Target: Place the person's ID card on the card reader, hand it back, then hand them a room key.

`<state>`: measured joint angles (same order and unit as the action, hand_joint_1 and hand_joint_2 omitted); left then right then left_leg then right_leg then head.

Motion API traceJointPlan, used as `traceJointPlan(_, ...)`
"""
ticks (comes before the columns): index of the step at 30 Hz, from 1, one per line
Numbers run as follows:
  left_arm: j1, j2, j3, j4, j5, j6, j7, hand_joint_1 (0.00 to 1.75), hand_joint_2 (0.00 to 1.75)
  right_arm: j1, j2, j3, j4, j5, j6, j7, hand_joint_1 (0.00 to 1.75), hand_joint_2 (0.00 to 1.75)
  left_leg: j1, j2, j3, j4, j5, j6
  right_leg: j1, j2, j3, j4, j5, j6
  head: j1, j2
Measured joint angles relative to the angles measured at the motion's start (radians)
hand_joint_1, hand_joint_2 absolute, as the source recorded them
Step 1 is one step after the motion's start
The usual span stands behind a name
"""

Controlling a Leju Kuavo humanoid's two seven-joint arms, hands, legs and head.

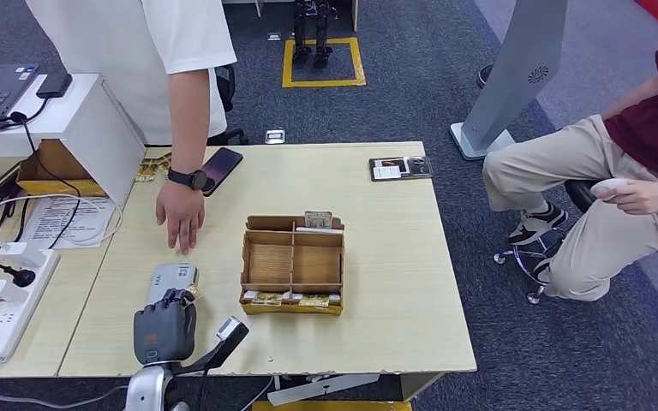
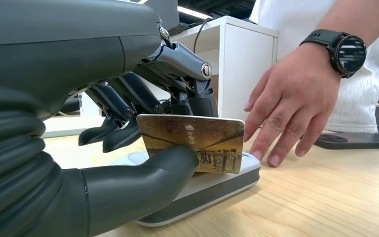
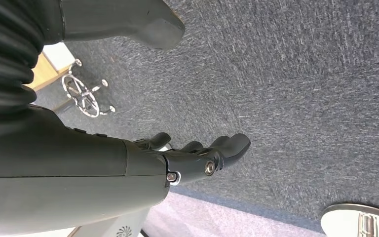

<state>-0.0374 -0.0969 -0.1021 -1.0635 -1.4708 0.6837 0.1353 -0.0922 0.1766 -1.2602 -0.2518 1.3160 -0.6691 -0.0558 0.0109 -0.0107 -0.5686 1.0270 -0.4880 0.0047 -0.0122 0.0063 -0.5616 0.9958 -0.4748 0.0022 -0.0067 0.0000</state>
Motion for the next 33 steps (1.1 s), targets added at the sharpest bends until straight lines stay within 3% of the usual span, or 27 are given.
traceJointPlan(13,0.008,0.014,-0.027,-0.039,0.049,0.022,0.001,1.75,1.75,0.0,0.0,0.002,0.0,-0.001,-0.002,0.0,0.0,1.75,0.0,0.0,0.001,0.0,0.0,0.0,0.0,0.0,0.001,0.0,0.0,0.0,0.0,0.0)
traceJointPlan(16,0.034,-0.006,-0.006,-0.107,0.066,0.023,-0.081,1.75,1.75,0.001,0.0,0.002,0.0,-0.001,-0.004,0.001,0.0,1.75,0.0,0.0,0.0,0.0,0.0,-0.001,0.0,0.0,0.0,0.0,0.0,0.0,0.0,0.0)
traceJointPlan(21,0.048,-0.097,0.108,-0.253,0.131,0.023,-0.262,1.75,1.75,0.002,0.0,0.011,0.0,0.005,-0.008,0.002,0.0,1.75,0.0,0.0,-0.002,0.0,0.0,-0.001,0.0,0.0,-0.002,0.0,0.0,0.0,0.0,0.0)
traceJointPlan(25,0.022,-0.122,0.156,-0.304,0.144,0.022,-0.251,1.75,1.75,0.002,0.0,0.024,0.001,0.013,-0.008,0.003,0.0,1.75,0.0,0.0,-0.001,0.0,0.0,-0.001,0.0,0.0,-0.002,0.0,0.0,0.0,0.0,0.0)
traceJointPlan(33,-0.074,-0.117,0.164,-0.281,0.186,0.021,-0.184,1.75,1.75,-0.001,0.0,0.044,0.003,0.029,-0.005,0.004,0.0,1.75,0.0,0.0,-0.001,0.0,0.001,-0.001,0.0,0.0,-0.002,0.0,0.0,0.0,0.0,0.0)
